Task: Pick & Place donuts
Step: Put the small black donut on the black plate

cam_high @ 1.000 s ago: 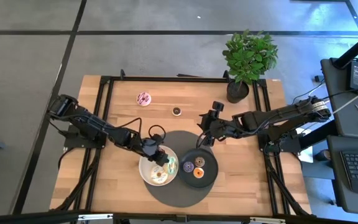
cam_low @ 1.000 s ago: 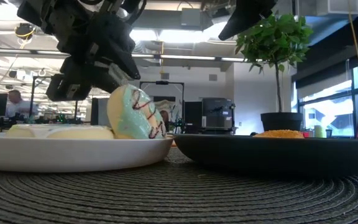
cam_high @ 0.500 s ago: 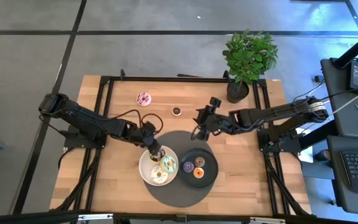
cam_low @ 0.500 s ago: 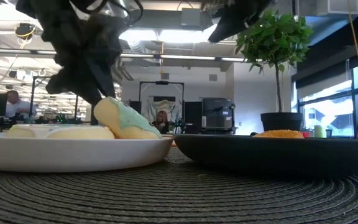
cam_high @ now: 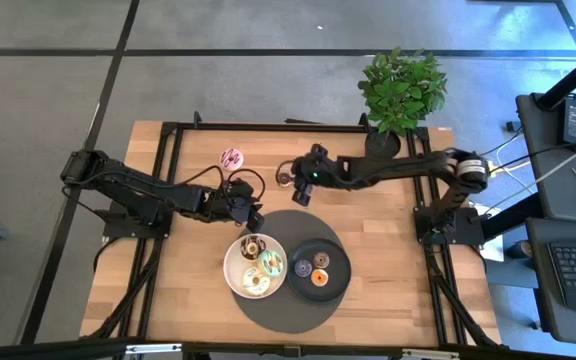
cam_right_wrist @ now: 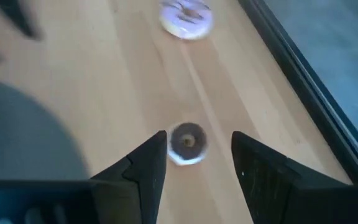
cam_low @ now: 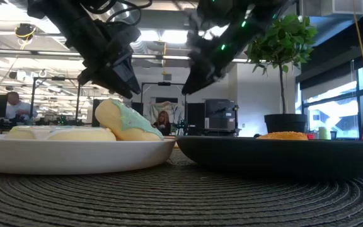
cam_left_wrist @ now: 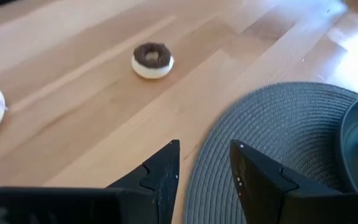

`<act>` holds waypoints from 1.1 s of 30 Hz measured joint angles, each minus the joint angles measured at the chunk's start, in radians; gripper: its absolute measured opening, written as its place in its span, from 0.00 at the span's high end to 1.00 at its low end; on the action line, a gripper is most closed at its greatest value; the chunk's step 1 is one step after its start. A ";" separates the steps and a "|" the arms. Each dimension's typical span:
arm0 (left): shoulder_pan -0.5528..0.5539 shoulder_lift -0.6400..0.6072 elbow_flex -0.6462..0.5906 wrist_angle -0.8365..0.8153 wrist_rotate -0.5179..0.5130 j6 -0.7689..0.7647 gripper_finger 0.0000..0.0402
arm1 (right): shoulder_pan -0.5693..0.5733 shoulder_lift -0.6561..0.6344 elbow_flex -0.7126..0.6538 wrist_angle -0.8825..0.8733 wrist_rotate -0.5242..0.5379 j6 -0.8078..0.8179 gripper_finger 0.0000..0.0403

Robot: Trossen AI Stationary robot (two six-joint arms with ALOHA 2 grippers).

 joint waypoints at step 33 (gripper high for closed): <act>0.000 0.001 0.000 -0.003 -0.028 0.009 0.66 | -0.157 0.276 0.000 0.235 -0.214 0.212 0.71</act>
